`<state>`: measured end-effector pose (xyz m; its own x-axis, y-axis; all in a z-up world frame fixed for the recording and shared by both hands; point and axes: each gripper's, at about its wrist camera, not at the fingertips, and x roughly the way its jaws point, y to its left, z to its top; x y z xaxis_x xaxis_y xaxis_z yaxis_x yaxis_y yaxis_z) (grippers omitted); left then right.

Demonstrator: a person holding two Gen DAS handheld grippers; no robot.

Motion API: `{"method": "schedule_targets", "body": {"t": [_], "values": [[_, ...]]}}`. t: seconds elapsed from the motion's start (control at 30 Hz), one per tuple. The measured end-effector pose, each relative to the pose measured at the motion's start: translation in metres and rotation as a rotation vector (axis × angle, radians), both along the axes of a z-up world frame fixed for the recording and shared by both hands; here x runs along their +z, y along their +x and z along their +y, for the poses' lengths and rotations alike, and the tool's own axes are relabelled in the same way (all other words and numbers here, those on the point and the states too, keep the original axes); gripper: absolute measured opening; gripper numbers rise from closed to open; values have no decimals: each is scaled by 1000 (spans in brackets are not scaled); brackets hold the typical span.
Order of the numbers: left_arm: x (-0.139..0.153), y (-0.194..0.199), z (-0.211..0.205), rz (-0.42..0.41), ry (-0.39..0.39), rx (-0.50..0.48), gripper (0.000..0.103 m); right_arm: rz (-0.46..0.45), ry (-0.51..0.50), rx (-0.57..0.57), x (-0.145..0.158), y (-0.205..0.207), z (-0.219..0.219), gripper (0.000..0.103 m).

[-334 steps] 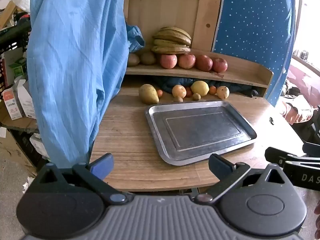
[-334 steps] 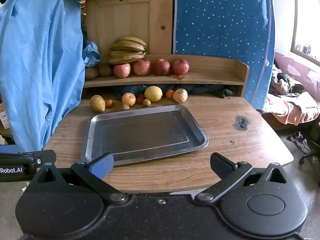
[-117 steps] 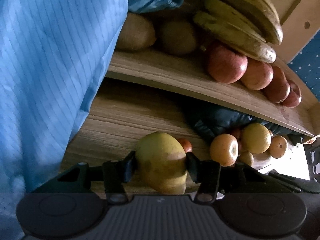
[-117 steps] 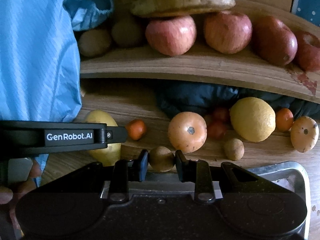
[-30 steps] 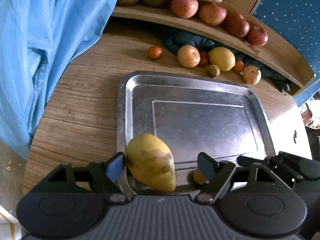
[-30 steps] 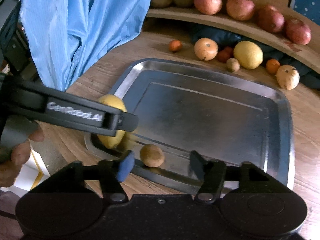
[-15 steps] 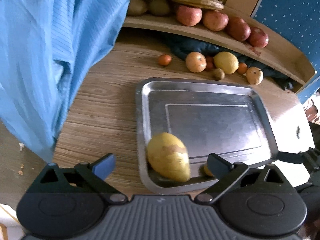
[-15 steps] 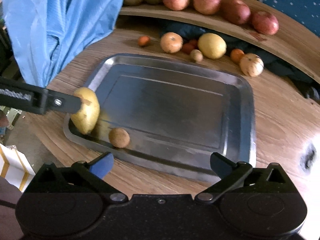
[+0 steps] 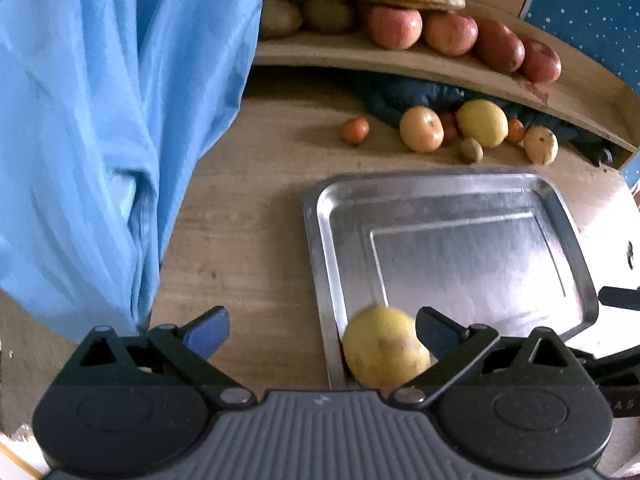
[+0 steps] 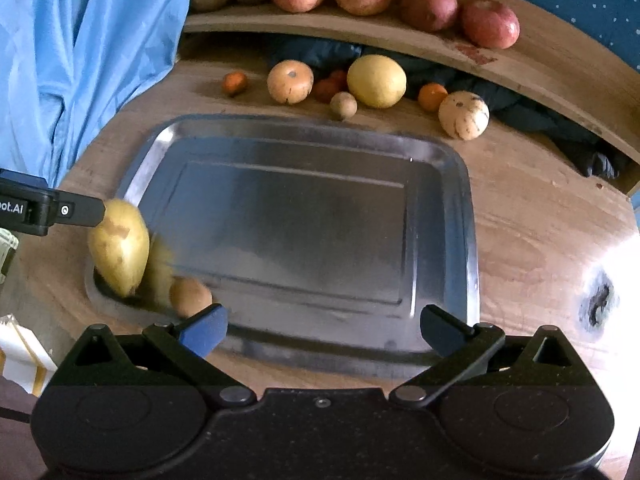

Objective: Organize fruits
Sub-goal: 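Move the left tool to a small tangerine while the right tool reaches the large orange fruit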

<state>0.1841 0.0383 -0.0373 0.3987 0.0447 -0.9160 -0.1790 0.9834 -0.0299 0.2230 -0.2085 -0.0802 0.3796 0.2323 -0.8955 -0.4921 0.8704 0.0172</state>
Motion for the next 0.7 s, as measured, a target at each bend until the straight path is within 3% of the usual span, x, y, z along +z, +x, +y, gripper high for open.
{"method": "schedule_targets", "body": {"t": [0.33,0.7], "values": [[8,45,13,-47,7,-36,103,-35,9,-55,7,27,14,102],[-9,90,19,-58,-16,-86,103,-128,50,-100,17,50,27,102]]}}
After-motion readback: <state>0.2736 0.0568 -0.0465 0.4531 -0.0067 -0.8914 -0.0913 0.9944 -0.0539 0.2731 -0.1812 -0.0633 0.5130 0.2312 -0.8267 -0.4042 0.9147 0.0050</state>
